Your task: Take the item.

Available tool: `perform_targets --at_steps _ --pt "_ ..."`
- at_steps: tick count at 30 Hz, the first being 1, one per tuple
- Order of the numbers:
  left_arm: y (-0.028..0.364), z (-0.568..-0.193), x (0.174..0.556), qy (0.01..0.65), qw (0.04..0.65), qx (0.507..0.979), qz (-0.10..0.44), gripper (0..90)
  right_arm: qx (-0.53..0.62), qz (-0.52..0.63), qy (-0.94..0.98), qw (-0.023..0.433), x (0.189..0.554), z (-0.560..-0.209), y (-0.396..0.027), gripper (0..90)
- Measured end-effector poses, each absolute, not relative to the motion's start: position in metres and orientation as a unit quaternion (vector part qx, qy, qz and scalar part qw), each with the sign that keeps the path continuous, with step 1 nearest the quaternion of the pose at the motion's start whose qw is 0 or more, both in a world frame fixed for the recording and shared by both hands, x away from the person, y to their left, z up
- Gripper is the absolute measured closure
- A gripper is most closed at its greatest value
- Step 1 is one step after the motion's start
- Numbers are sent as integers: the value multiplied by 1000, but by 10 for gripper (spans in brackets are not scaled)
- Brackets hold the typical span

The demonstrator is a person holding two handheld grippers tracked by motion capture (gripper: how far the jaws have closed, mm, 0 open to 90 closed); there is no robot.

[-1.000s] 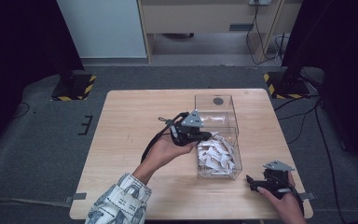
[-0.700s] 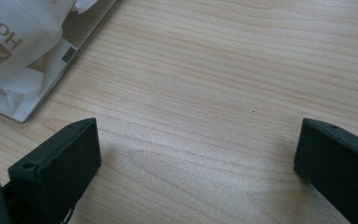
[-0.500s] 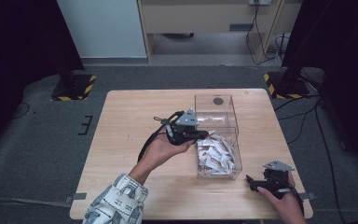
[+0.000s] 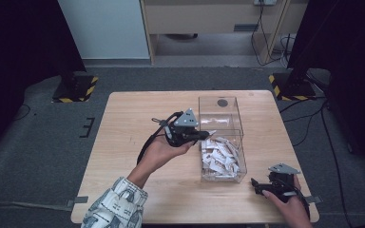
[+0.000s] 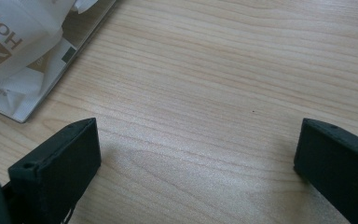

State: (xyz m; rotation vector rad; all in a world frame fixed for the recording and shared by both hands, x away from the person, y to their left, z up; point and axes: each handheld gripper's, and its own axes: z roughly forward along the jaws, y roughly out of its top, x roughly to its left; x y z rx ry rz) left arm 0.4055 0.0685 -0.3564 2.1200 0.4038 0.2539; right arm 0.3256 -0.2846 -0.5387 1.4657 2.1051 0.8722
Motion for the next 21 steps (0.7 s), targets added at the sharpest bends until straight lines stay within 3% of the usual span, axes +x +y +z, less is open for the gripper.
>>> perform_targets --at_steps 21 --pt "86 -362 408 179 463 861 113 893 528 315 759 214 326 -539 -285 8"
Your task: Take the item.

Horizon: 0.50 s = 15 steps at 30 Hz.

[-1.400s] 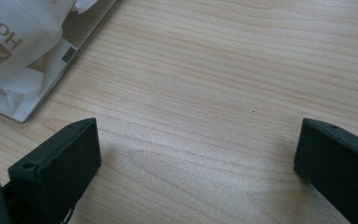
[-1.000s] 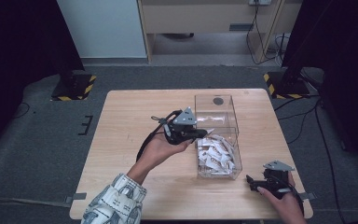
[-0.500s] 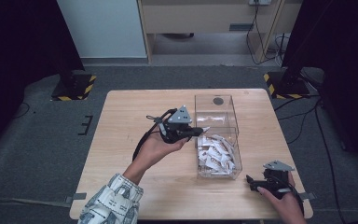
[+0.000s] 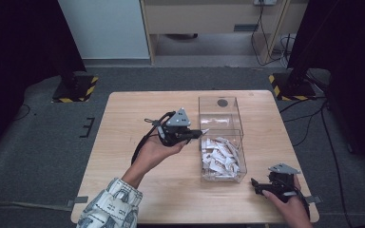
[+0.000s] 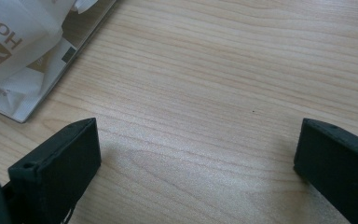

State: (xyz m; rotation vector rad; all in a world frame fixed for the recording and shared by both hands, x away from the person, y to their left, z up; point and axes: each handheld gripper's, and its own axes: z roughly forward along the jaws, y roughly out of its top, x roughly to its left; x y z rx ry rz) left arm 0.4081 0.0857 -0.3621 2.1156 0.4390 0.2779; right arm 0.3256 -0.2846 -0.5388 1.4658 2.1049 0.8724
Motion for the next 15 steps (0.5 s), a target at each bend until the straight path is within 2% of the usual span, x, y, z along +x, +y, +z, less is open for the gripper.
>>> perform_targets --at_steps 15 --pt "97 -368 418 195 456 860 117 893 529 314 759 214 326 -539 -285 8"
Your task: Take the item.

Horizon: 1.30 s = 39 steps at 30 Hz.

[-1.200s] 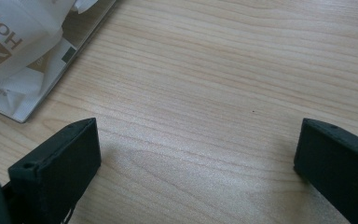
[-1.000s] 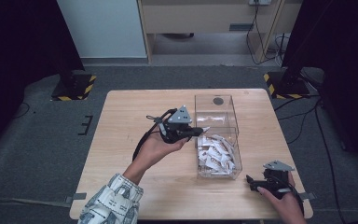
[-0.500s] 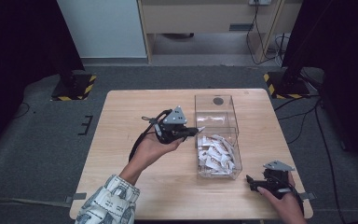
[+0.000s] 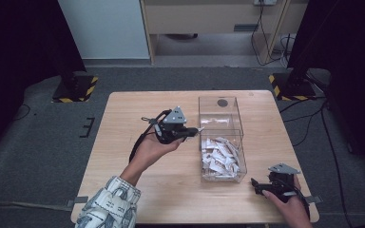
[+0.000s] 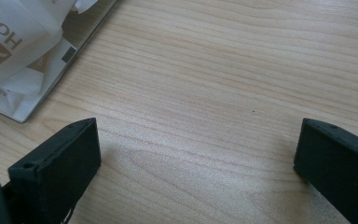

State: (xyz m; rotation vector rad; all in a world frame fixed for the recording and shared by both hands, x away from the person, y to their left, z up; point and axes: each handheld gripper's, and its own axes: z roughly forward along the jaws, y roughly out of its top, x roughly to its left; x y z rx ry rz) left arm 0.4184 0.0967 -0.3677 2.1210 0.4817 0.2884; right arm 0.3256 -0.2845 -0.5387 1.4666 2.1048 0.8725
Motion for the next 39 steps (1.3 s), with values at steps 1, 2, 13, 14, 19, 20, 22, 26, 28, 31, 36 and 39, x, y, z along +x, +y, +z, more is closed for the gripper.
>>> perform_targets --at_steps 1,2,13,14,19,20,22,26,28,31,36,39 --pt "98 -368 419 196 456 860 117 893 529 315 759 214 326 -539 -285 8" --pt "99 -369 419 196 455 861 117 893 529 314 758 214 326 -539 -284 8" --pt "110 -376 428 214 448 859 123 893 528 315 759 215 326 -539 -285 8" --pt "111 -377 429 213 447 860 124 893 528 315 759 214 326 -539 -285 8" --pt "115 -379 432 219 445 859 127 893 528 315 759 215 326 -539 -285 7" --pt "116 -379 432 221 445 859 127 893 528 315 759 215 326 -539 -285 8" --pt "118 -381 433 224 445 858 127 893 528 315 759 215 326 -539 -285 8" --pt "121 -385 435 228 444 857 127 893 529 314 758 214 326 -539 -284 8" --pt "124 -387 436 230 441 858 127 893 529 314 758 214 326 -539 -284 8" --pt "129 -390 439 236 437 859 127 892 529 314 758 214 326 -539 -284 8" --pt "139 -396 443 246 429 859 130 892 528 315 759 214 326 -539 -285 8" --pt "144 -397 445 250 425 860 132 892 528 315 759 214 326 -539 -285 8"
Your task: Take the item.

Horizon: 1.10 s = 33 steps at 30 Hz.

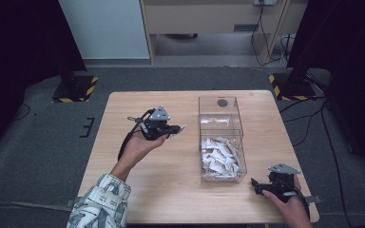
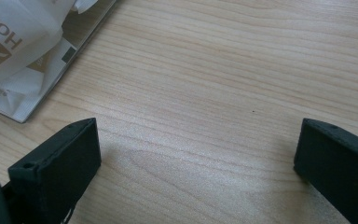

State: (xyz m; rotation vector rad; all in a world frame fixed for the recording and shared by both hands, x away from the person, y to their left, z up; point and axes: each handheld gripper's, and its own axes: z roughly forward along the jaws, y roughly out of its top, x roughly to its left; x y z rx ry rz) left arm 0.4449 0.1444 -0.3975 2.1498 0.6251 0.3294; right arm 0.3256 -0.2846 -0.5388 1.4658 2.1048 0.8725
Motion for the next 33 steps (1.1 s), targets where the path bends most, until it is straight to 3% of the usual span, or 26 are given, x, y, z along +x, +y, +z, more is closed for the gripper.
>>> perform_targets --at_steps 33 --pt "186 -422 461 290 401 857 142 892 528 315 759 215 326 -539 -285 7"
